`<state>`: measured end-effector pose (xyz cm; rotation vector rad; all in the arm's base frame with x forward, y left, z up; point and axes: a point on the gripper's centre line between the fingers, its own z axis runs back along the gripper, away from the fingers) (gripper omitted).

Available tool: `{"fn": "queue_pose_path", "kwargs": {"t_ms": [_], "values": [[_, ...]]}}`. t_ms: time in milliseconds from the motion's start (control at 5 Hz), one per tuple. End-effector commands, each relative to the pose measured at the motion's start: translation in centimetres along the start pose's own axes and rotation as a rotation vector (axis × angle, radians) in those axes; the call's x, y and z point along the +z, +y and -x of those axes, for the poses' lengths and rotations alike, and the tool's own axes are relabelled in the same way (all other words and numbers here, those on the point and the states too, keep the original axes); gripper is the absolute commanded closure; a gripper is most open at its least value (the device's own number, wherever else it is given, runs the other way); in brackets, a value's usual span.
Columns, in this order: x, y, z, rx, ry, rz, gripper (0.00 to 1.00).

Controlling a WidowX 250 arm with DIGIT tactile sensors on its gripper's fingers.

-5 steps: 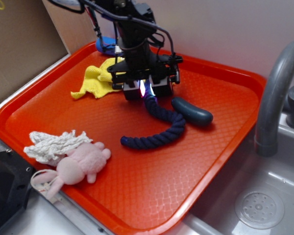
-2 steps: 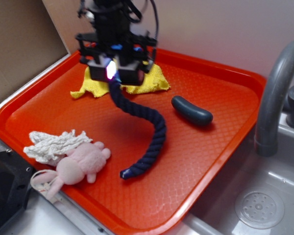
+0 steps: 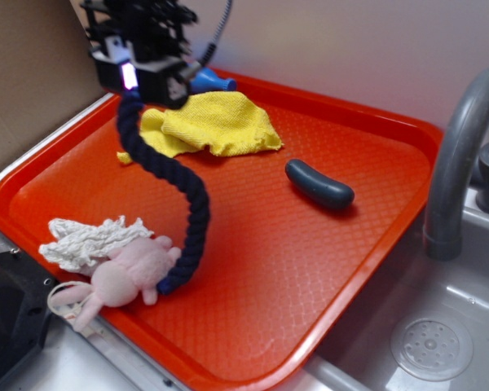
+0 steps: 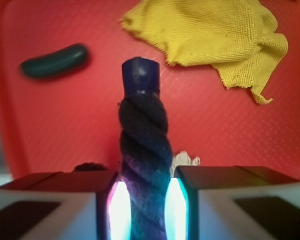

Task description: Grab the blue rope.

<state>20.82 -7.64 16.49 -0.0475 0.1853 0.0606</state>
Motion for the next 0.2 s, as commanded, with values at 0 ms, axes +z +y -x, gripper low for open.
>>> {"fn": "queue_pose_path", "kwargs": {"t_ms": [0], "values": [[5.76, 0.53, 0.7, -0.121, -0.197, 0.039, 1.0]]}}
